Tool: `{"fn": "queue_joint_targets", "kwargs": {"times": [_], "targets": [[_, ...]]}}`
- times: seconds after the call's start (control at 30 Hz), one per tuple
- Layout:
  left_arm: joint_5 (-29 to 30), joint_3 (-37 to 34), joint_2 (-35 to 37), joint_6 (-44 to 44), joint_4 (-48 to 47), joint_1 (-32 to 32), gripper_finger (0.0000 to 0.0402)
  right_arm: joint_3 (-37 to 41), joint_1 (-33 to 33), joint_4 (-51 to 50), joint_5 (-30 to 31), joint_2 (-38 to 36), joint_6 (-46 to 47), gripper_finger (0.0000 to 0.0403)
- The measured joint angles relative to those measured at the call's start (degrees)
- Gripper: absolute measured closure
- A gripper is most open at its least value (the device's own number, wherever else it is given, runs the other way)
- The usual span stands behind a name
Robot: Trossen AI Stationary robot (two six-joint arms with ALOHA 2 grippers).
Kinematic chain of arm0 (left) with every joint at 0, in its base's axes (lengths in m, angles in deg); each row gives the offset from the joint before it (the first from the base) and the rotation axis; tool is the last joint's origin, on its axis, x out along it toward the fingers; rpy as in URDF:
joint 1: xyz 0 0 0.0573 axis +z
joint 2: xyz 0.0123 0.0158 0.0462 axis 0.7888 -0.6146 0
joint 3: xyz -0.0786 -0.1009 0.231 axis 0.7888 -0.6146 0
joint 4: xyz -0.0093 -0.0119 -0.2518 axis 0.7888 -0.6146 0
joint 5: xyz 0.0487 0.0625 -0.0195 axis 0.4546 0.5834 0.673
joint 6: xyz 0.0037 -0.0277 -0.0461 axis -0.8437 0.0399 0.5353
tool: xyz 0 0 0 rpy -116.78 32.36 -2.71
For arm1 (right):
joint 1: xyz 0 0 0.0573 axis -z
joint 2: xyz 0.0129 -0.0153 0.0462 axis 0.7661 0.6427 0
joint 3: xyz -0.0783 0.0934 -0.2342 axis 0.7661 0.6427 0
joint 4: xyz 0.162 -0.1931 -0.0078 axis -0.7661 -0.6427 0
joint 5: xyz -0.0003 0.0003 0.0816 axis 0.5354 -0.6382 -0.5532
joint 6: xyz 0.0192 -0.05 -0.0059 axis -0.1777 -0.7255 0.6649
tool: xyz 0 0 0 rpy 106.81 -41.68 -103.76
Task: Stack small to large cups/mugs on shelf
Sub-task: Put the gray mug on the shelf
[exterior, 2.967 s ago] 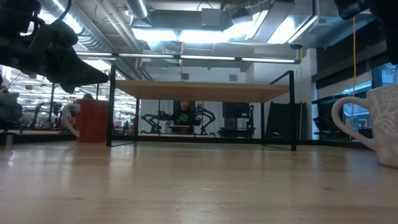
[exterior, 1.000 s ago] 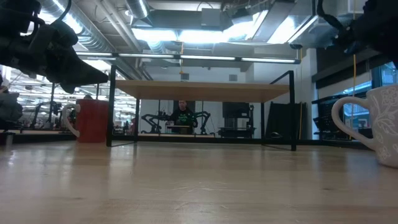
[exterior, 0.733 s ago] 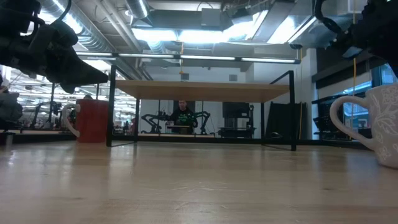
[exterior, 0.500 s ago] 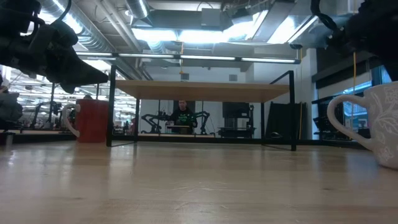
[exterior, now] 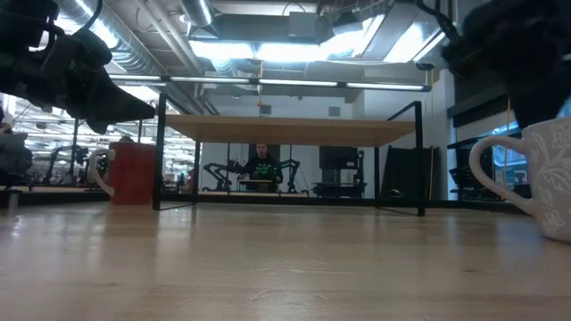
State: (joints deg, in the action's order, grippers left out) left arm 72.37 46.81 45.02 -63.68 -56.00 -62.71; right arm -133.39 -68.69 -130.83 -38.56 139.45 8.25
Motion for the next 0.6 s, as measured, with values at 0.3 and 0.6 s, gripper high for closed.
{"fn": "queue_joint_targets", "kwargs": {"times": [0.3,0.6], "targets": [[0.0,0.0,0.0,0.0,0.0,0.0,0.0366,0.0,5.8,4.7,0.6,0.0,-5.8,0.0257],[0.0,0.0,0.0,0.0,0.0,0.0,0.0366,2.8,7.0,4.5,0.2,0.0,-6.1,0.0362]]}}
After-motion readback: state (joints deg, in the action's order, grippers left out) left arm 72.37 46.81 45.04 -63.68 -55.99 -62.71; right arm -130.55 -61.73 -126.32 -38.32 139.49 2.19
